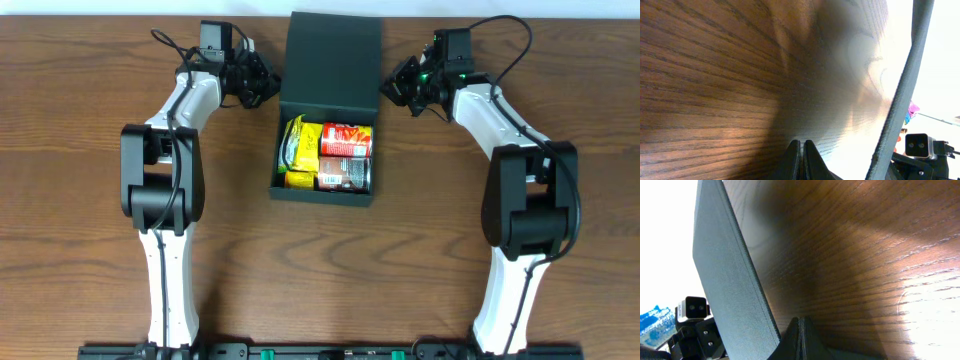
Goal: Pack container
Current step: 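Swing the lid forward and down over the box with both grippers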
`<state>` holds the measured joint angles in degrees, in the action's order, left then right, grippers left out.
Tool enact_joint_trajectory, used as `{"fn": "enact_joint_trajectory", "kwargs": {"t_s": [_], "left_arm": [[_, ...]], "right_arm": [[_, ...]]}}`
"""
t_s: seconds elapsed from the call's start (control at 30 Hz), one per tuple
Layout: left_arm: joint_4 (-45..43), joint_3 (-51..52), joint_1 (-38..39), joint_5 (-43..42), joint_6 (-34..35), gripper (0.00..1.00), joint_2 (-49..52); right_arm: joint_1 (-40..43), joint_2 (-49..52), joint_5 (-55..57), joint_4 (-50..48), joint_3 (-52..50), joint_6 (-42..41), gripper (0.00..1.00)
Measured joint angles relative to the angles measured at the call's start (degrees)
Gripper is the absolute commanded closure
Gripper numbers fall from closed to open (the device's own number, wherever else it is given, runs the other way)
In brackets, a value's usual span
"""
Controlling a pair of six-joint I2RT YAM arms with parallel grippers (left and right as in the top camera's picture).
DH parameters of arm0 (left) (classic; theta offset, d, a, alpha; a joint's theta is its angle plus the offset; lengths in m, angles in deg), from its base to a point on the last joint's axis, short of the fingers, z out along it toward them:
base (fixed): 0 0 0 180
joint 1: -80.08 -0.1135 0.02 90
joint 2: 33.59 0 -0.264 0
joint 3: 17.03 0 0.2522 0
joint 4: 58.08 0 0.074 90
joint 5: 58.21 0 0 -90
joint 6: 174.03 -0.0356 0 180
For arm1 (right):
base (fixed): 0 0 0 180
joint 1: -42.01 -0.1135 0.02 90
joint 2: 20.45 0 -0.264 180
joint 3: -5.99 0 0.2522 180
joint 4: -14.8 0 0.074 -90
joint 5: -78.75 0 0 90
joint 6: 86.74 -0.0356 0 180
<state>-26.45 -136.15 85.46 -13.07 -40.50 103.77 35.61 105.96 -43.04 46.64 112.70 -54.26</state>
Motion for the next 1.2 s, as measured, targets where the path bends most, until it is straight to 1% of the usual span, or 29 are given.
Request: {"fn": "enact_joint_trajectory", "kwargs": {"t_s": [0.23, 0.4, 0.53, 0.87, 1.2], "left_arm": [[-1.14, 0.00, -0.07, 0.02, 0.00, 0.94, -1.84], [-1.33, 0.00, -0.09, -0.35, 0.00, 0.94, -5.99], [-1.40, 0.00, -0.07, -1.33, -0.02, 0.94, -8.02], [2.60, 0.00, 0.09, -1.49, -1.20, 0.94, -8.04], [3.23, 0.00, 0.87, -1.46, -2.01, 0.94, -8.04]], "right_arm": [[0.33, 0.00, -1.55, -1.73, 0.00, -0.17, 0.99], [1.05, 0.00, -5.31, -5.51, 0.00, -0.68, 0.99], [1.11, 0.00, -7.69, -6.14, 0.00, -1.09, 0.98], [1.09, 0.02, -11.23, -6.21, 0.00, -1.11, 0.99], [0.70, 0.02, -15.08, -4.59, 0.00, 0.11, 0.99]]}}
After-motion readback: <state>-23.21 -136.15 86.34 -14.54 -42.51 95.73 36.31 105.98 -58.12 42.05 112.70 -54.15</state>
